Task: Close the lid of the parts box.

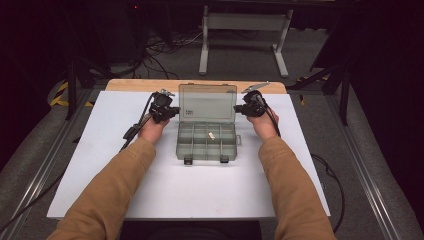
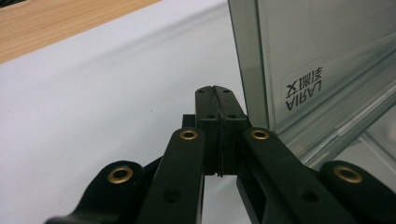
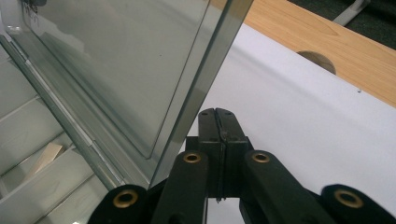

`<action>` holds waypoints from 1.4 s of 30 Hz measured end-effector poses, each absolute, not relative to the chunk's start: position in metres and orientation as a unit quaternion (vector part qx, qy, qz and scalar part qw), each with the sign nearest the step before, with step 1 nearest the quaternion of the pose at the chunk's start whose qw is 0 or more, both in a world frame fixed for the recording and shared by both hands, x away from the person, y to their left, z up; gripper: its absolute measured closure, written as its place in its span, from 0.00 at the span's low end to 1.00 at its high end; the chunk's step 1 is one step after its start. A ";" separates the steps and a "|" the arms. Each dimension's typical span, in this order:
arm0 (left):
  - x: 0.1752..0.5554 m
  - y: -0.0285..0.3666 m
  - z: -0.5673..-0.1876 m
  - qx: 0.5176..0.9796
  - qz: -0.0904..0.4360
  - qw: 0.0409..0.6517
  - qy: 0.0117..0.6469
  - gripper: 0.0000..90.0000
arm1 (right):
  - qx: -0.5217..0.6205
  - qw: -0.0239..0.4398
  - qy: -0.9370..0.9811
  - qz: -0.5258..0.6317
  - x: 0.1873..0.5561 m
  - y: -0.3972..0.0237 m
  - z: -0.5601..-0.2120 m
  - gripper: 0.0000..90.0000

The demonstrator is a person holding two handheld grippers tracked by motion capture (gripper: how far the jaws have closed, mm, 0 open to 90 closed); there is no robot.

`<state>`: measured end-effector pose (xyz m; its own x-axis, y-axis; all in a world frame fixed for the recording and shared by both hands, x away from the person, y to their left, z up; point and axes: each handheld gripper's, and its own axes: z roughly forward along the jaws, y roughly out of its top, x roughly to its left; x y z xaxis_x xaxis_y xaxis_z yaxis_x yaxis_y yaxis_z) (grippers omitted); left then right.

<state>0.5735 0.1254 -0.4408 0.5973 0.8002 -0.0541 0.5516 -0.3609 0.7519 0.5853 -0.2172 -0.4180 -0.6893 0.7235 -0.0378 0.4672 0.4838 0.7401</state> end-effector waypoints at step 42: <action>0.559 0.131 -0.423 0.832 0.129 0.386 0.377 1.00 | 0.299 0.150 0.857 0.392 0.560 -0.223 -0.398 1.00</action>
<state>0.5592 0.1307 -0.4231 0.6826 0.7268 -0.0762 0.5274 -0.4178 0.7398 0.5603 -0.2227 -0.3985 -0.7758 0.6305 -0.0230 0.3949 0.5136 0.7617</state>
